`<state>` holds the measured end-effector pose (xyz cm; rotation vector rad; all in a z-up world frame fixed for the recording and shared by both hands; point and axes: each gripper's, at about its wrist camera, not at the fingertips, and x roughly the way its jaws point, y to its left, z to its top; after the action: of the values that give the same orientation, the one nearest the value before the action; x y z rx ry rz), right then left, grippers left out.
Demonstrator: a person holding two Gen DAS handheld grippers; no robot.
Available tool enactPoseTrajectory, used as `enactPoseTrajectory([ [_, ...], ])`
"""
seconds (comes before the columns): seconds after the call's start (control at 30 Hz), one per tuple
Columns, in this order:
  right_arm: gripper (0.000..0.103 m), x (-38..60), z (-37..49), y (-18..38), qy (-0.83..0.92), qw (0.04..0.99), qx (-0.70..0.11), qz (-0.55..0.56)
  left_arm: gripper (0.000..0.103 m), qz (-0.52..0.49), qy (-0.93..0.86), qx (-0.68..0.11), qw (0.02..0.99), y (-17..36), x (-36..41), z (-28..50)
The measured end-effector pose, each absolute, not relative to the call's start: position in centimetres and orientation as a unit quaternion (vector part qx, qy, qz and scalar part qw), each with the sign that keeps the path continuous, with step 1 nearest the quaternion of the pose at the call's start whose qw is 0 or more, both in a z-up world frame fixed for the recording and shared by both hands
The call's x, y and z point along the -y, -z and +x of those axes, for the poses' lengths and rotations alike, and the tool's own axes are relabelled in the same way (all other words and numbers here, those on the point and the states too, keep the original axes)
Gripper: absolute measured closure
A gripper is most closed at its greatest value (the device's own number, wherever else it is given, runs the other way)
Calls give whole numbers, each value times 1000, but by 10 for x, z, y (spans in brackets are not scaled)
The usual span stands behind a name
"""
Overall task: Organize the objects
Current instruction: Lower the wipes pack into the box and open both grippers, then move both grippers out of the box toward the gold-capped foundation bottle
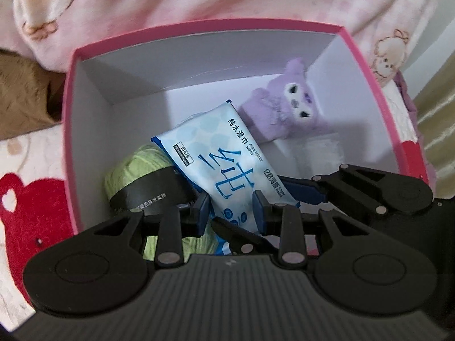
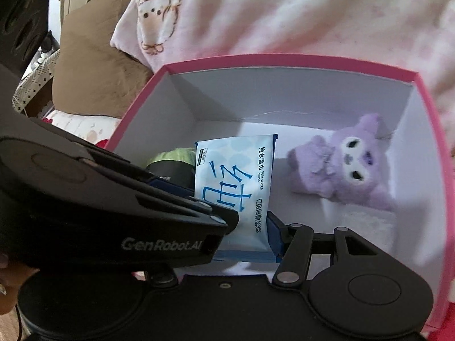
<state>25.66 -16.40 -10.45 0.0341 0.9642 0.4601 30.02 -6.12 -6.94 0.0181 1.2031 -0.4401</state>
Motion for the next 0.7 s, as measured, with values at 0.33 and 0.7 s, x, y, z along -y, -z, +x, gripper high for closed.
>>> enactPoseTrajectory([
  [0.33,39,163,276,122,-180,852,-489,47,72,0,199,-565,801,87,69,316],
  [0.7,28,185,244,94,-198,867,-455,35,57,21,182,-517,836,49,58,295],
])
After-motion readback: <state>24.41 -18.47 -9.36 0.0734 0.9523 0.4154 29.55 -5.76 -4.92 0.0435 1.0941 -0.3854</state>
